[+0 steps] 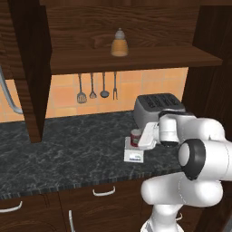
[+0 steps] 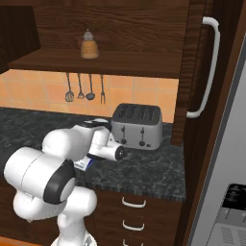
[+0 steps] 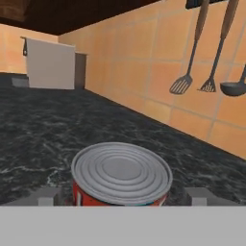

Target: Pick the canned food and place it on the digital scale for weighing, and close the cabinet.

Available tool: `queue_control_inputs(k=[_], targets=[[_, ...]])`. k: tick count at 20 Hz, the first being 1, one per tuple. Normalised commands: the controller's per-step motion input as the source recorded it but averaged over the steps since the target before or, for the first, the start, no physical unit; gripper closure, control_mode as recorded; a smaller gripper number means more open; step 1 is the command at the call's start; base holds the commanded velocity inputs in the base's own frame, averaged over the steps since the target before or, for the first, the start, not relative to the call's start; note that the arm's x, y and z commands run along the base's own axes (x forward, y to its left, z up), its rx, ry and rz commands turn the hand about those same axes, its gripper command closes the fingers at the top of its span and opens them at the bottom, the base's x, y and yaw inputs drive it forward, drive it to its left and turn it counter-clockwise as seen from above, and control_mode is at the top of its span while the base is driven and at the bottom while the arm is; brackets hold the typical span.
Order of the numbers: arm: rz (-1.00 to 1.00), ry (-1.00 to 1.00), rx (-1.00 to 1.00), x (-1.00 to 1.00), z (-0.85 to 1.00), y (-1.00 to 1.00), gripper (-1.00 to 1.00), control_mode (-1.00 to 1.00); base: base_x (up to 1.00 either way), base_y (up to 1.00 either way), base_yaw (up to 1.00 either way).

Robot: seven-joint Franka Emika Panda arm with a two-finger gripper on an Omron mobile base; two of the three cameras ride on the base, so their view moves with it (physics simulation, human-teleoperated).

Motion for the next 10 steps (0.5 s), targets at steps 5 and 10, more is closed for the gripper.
queue_control_inputs(k=[5,10], targets=[[0.00,-0.13,0.00,-0.27,0.04,-0.01,-1.00,-1.00,0.00,0.00,0.00],[-0.03,-0.30,0.00,-0.58,0.44,-0.07,-1.00,-1.00,0.00,0.00,0.00]])
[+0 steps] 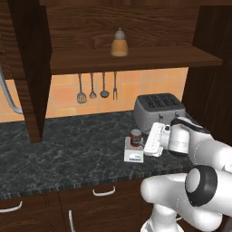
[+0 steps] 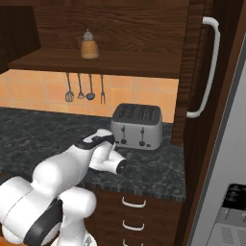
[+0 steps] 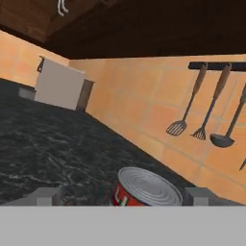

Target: Pick the canned food and place it on the digital scale for weighing, and close the cabinet.

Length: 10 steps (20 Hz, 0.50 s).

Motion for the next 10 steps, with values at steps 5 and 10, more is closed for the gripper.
queue_control_inputs(k=[5,10], targets=[[-0.06,-0.35,0.00,-0.58,0.72,-0.37,-1.00,-1.00,0.00,0.00,0.00],[-0.19,-0.27,-0.02,-0.72,0.58,-0.34,-1.00,-1.00,0.00,0.00,0.00]])
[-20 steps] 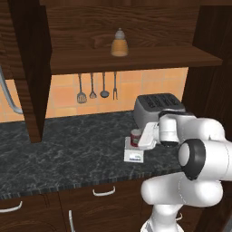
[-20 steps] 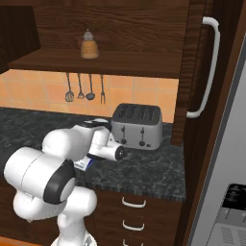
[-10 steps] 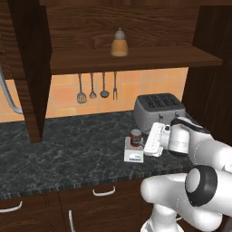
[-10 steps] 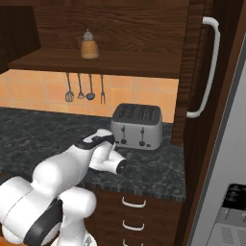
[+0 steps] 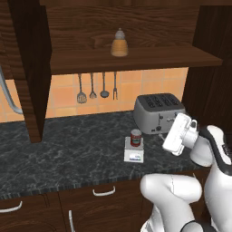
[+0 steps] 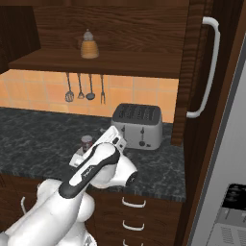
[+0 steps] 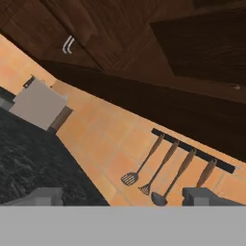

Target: Pick the canned food and place it on the digital scale for weighing, and close the cabinet.

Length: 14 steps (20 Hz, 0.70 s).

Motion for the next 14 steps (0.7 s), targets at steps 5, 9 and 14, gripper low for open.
queue_control_inputs(k=[5,9,14], targets=[[-0.28,-0.24,-0.02,-0.69,0.61,-0.38,-1.00,-1.00,0.00,0.00,0.00],[-0.28,-0.28,-0.07,-0.89,0.55,-0.26,-1.00,-1.00,0.00,0.00,0.00],[-0.27,-0.20,-0.12,-0.89,0.56,-0.22,-1.00,-1.00,0.00,0.00,0.00]])
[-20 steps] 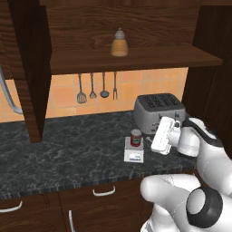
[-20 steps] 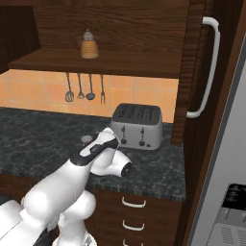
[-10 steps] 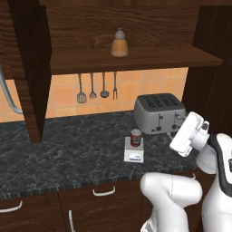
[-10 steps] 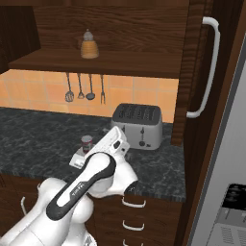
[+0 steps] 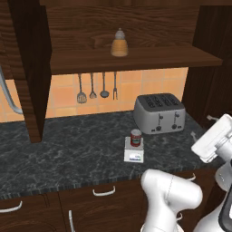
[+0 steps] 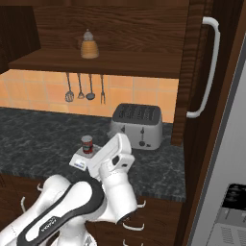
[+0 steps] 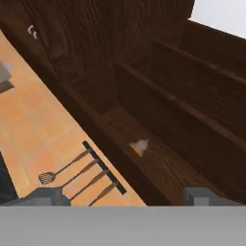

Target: Pick the canned food and place it on the digital scale for weighing, and close the cabinet.

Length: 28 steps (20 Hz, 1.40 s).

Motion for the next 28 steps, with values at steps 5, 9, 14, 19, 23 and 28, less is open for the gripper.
queue_control_inputs(k=[5,9,14,19,23,28], targets=[[-0.22,-0.03,-0.06,-0.43,0.46,-0.30,-1.00,-1.00,0.00,0.00,0.00],[-0.09,-0.21,-0.02,-0.50,0.14,-0.16,-1.00,-1.00,0.00,0.00,0.00],[-0.16,-0.15,0.00,-0.76,0.02,-0.44,-1.00,-1.00,0.00,0.00,0.00],[-0.24,-0.05,0.01,-0.55,0.31,-0.65,-1.00,-1.00,0.00,0.00,0.00],[-0.36,0.08,0.00,-0.30,0.12,-0.61,-1.00,-1.00,0.00,0.00,0.00],[-0.14,0.17,0.02,-0.49,0.71,-0.67,-1.00,-1.00,0.00,0.00,0.00]])
